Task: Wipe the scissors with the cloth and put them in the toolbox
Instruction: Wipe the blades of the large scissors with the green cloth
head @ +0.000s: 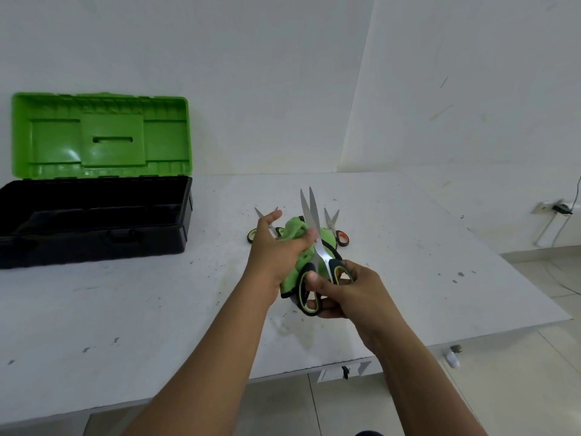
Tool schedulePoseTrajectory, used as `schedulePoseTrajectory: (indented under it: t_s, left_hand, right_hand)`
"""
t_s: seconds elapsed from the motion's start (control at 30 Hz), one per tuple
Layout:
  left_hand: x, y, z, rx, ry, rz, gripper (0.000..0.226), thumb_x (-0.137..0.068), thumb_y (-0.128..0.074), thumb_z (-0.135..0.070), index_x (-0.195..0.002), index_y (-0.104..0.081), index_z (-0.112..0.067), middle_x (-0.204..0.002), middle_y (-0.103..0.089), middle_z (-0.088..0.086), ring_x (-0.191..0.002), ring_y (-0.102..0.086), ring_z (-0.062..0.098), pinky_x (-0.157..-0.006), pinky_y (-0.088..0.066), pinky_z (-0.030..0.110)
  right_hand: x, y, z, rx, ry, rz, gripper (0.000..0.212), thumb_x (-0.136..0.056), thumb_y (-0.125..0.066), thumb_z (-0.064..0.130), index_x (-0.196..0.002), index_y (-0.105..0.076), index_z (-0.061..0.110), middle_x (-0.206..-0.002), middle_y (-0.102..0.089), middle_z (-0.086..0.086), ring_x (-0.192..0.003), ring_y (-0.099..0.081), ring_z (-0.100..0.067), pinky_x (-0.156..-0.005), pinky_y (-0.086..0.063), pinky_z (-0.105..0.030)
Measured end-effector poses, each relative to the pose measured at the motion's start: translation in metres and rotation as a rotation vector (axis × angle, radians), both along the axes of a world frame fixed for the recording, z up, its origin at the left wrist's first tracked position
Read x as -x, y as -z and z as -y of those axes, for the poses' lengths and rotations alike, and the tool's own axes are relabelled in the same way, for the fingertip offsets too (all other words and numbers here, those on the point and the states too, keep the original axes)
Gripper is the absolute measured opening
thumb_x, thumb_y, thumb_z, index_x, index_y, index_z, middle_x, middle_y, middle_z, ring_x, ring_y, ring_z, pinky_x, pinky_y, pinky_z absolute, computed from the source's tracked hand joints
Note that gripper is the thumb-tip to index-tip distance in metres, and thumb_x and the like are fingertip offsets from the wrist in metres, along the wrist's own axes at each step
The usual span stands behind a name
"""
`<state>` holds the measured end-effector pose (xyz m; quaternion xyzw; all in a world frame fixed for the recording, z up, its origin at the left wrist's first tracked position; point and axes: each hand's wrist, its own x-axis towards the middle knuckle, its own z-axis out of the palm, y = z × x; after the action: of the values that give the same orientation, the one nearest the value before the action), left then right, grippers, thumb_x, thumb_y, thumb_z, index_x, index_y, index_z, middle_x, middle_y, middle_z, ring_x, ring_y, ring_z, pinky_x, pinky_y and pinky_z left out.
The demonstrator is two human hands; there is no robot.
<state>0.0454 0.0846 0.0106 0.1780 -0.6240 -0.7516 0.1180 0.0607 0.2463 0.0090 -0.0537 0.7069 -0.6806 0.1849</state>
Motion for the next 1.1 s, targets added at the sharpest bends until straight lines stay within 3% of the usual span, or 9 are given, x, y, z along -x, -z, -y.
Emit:
schedulePoseTrajectory:
  t_s: [0.1, 0.27, 0.33, 0.43, 0.57, 0.73, 0.87, 1.1]
  left_hand:
    - [-0.003, 0.003, -0.005, 0.033, 0.051, 0.023, 0.094, -0.052, -0.097, -0.051, -0.133, -0.050, -0.049, -0.146, -0.057, -0.001, -0.126, -0.065, 0.026, -0.105, -0.056, 0.048]
    - [0.003, -0.011, 0.004, -0.010, -0.124, -0.039, 0.074, -0.081, -0.092, -0.023, -0.139, -0.047, -0.038, -0.138, -0.054, 0.001, -0.117, -0.062, 0.018, -0.094, -0.055, 0.033]
    - [0.007, -0.016, 0.009, -0.075, -0.119, -0.050, 0.073, -0.081, -0.092, -0.023, -0.136, -0.046, -0.040, -0.141, -0.056, 0.005, -0.116, -0.066, 0.022, -0.096, -0.059, 0.039]
    - [0.000, -0.009, -0.007, -0.003, -0.023, 0.030, 0.074, -0.079, -0.093, -0.029, -0.135, -0.047, -0.044, -0.149, -0.053, 0.003, -0.126, -0.062, 0.029, -0.105, -0.056, 0.050]
    - [-0.001, 0.001, -0.011, -0.004, -0.109, 0.005, 0.067, -0.085, -0.089, -0.023, -0.136, -0.047, -0.037, -0.148, -0.048, 0.000, -0.134, -0.054, 0.025, -0.108, -0.051, 0.040]
    - [0.011, -0.015, 0.004, -0.073, -0.164, 0.012, 0.063, -0.085, -0.089, -0.019, -0.129, -0.047, -0.034, -0.141, -0.055, 0.009, -0.121, -0.064, 0.028, -0.105, -0.056, 0.047]
    - [0.021, -0.018, 0.012, -0.093, -0.177, 0.008, 0.060, -0.087, -0.086, -0.018, -0.131, -0.048, -0.030, -0.139, -0.056, 0.008, -0.117, -0.064, 0.024, -0.095, -0.056, 0.038]
    - [0.022, -0.013, 0.016, -0.247, -0.185, 0.050, 0.064, -0.086, -0.088, -0.022, -0.135, -0.048, -0.033, -0.132, -0.065, 0.010, -0.109, -0.072, 0.027, -0.096, -0.061, 0.051]
  right_hand:
    - [0.003, -0.007, -0.003, -0.009, -0.035, 0.007, 0.027, -0.086, -0.085, 0.024, -0.102, -0.074, 0.006, -0.090, -0.081, -0.014, -0.075, -0.078, -0.031, -0.067, -0.063, -0.035]
    - [-0.005, -0.006, -0.005, -0.065, -0.121, 0.011, 0.027, -0.087, -0.084, 0.025, -0.099, -0.074, 0.003, -0.090, -0.081, -0.013, -0.071, -0.077, -0.024, -0.062, -0.058, -0.029]
    - [-0.007, -0.004, -0.003, -0.066, -0.125, 0.014, 0.027, -0.087, -0.083, 0.026, -0.094, -0.072, 0.003, -0.089, -0.081, -0.013, -0.070, -0.077, -0.023, -0.059, -0.057, -0.028]
    - [-0.001, -0.007, -0.004, -0.049, -0.072, 0.015, 0.028, -0.086, -0.083, 0.027, -0.097, -0.074, 0.003, -0.087, -0.081, -0.012, -0.066, -0.074, -0.020, -0.056, -0.053, -0.026]
    - [0.000, -0.006, -0.005, -0.114, -0.103, -0.014, 0.025, -0.089, -0.083, 0.023, -0.098, -0.074, 0.001, -0.084, -0.078, -0.015, -0.063, -0.068, -0.022, -0.052, -0.045, -0.026]
    - [-0.007, -0.003, -0.010, -0.168, -0.172, -0.022, 0.019, -0.091, -0.080, 0.023, -0.083, -0.068, 0.011, -0.084, -0.079, -0.016, -0.064, -0.072, -0.022, -0.054, -0.041, -0.027]
    - [-0.011, 0.002, -0.018, -0.207, -0.209, -0.012, 0.021, -0.092, -0.080, 0.023, -0.092, -0.071, 0.004, -0.083, -0.079, -0.014, -0.066, -0.074, -0.024, -0.052, -0.042, -0.025]
    - [-0.014, 0.006, -0.034, -0.219, -0.205, -0.024, 0.021, -0.091, -0.081, 0.023, -0.085, -0.066, 0.009, -0.086, -0.079, -0.014, -0.068, -0.075, -0.025, -0.055, -0.044, -0.028]
